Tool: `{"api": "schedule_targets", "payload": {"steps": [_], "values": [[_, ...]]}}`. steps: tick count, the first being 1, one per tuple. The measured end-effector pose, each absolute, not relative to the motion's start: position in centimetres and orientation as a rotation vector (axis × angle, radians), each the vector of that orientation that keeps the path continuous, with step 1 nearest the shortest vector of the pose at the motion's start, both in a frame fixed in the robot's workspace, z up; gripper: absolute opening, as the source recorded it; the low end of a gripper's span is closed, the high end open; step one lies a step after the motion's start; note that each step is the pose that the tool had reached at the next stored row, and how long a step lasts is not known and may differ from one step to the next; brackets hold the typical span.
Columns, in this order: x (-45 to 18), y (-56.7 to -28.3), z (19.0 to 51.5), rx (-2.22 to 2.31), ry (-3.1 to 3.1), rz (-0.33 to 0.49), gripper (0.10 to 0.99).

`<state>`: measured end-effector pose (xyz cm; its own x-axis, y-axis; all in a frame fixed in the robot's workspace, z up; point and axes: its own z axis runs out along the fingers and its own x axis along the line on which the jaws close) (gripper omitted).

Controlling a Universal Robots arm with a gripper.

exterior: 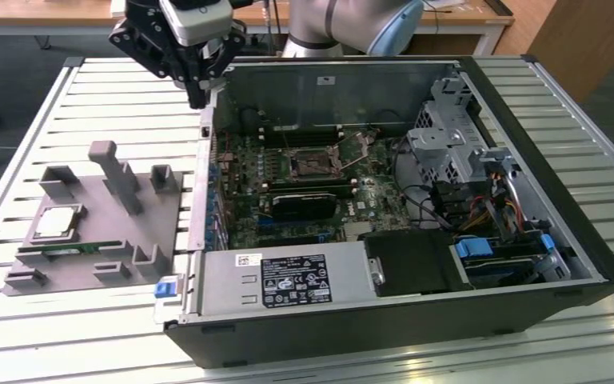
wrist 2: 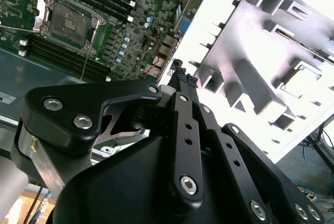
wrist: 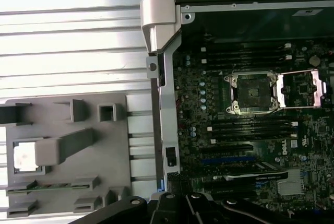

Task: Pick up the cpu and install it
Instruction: 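Reach for the cpu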

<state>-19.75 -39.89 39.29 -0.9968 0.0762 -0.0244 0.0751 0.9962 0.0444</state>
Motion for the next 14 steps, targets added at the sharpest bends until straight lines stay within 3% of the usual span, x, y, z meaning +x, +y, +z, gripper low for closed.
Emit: {"api": "schedule_targets", "payload": {"steps": [14], "values": [[-20.57,-39.89,39.28,0.118,3.112,0.068,0.106]]}}
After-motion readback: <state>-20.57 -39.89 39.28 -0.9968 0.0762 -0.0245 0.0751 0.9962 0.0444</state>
